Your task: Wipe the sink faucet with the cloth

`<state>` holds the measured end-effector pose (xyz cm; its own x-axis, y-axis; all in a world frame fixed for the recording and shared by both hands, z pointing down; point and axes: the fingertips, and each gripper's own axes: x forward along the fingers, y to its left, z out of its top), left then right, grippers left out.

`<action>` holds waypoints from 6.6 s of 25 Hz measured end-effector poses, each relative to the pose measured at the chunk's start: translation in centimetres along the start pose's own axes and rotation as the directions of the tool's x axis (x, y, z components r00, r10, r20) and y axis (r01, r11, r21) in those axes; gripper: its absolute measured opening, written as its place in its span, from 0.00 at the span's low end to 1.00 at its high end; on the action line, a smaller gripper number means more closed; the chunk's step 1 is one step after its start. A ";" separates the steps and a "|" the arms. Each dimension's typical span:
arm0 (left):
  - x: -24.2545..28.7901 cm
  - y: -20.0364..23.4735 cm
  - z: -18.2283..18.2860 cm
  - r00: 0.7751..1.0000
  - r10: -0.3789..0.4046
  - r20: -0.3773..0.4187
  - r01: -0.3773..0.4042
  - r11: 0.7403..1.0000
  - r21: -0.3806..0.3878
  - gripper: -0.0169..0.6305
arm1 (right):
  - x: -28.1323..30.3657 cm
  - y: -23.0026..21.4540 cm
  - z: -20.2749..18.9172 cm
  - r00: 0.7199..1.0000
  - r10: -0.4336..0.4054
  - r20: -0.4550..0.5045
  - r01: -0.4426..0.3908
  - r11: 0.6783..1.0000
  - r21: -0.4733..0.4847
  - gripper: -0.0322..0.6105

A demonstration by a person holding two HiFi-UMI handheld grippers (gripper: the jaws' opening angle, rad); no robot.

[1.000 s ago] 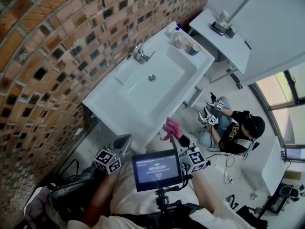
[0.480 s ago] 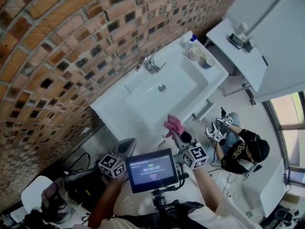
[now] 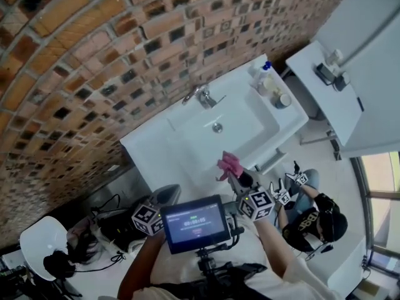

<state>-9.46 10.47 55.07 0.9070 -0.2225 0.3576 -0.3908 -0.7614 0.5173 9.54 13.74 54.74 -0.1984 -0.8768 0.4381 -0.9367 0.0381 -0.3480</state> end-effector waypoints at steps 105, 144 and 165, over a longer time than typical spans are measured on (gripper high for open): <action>9.2 7.3 5.0 0.968 0.237 -0.087 -0.235 0.972 0.025 0.01 | 29.7 -25.6 3.4 0.985 -0.069 -0.156 0.101 0.972 0.210 0.19; 9.0 5.1 5.7 0.962 0.272 -0.008 -0.271 0.962 0.041 0.01 | 35.6 -13.1 -7.0 0.740 -0.378 -0.556 -0.487 0.269 -0.831 0.20; 9.4 5.3 6.9 0.967 0.253 0.009 -0.253 0.967 0.028 0.01 | 35.3 -14.9 -3.1 0.721 -0.413 -0.556 -0.338 0.490 -0.803 0.20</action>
<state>-1.89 0.19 55.82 0.7799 -0.4133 0.4701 -0.6031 -0.6972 0.3876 15.59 -16.34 77.96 0.0838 -0.3817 0.9205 -0.6235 0.7005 0.3473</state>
